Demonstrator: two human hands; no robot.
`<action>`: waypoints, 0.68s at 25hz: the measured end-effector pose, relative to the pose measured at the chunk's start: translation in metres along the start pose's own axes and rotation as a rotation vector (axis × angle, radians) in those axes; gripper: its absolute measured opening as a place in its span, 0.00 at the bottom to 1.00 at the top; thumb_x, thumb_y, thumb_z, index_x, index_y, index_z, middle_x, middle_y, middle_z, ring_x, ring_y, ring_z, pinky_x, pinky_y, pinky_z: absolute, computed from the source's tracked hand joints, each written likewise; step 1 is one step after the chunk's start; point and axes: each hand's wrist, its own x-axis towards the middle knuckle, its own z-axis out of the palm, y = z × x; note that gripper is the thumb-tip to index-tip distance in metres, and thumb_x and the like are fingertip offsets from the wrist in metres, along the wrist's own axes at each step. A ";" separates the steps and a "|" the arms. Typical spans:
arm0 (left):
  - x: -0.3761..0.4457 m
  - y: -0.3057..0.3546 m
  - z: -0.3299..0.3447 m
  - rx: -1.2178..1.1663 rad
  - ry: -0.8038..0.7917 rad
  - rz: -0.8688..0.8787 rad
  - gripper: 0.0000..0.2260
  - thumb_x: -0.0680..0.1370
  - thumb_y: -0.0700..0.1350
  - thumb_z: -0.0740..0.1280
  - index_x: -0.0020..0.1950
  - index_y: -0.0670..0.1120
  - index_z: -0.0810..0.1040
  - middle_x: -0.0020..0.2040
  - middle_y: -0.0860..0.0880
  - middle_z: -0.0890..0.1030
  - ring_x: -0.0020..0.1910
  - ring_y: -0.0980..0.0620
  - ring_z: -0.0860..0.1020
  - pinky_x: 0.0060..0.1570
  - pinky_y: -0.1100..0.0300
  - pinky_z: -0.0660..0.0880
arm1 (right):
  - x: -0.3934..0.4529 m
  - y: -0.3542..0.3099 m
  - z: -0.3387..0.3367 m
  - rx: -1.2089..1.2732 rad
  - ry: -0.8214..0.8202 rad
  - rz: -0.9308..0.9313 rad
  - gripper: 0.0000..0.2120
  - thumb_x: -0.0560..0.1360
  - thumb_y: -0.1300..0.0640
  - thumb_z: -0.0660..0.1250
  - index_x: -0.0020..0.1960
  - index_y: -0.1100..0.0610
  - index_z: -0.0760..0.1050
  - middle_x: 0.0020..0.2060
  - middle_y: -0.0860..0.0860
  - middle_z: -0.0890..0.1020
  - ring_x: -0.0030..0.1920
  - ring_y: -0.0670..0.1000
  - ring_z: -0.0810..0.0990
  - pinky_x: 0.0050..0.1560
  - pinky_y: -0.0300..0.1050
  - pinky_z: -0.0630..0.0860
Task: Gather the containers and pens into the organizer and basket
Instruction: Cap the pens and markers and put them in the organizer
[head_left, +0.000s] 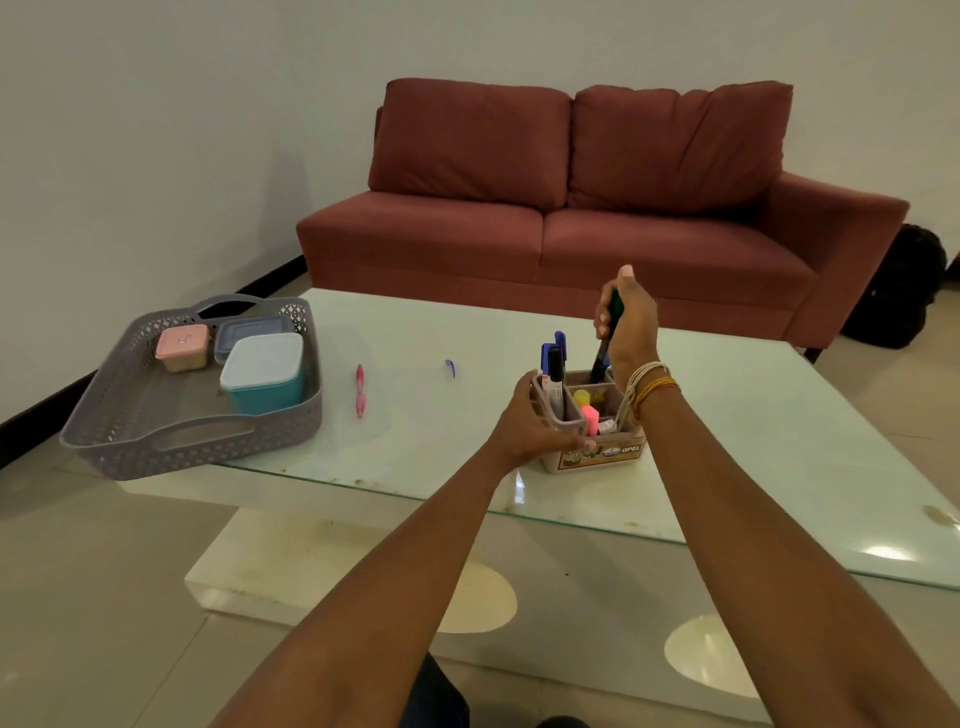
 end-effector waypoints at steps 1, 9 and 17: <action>0.001 -0.003 0.001 -0.017 0.033 0.012 0.39 0.60 0.43 0.82 0.65 0.52 0.64 0.54 0.58 0.73 0.53 0.59 0.74 0.43 0.74 0.72 | 0.004 0.008 -0.002 -0.001 -0.025 0.049 0.23 0.84 0.53 0.50 0.32 0.56 0.66 0.24 0.49 0.67 0.25 0.47 0.62 0.28 0.41 0.61; -0.017 -0.013 -0.051 -0.068 0.155 -0.011 0.43 0.53 0.50 0.83 0.65 0.50 0.67 0.58 0.52 0.77 0.56 0.53 0.77 0.53 0.60 0.77 | 0.013 0.016 0.001 -0.376 -0.183 0.153 0.11 0.76 0.70 0.60 0.57 0.67 0.77 0.50 0.59 0.81 0.52 0.53 0.80 0.54 0.41 0.77; -0.041 -0.025 -0.096 -0.049 0.327 -0.080 0.43 0.59 0.47 0.82 0.69 0.50 0.63 0.60 0.54 0.72 0.58 0.52 0.74 0.51 0.64 0.74 | -0.003 0.041 -0.023 -0.086 0.211 0.183 0.14 0.74 0.71 0.55 0.40 0.60 0.77 0.37 0.58 0.80 0.42 0.59 0.83 0.48 0.50 0.83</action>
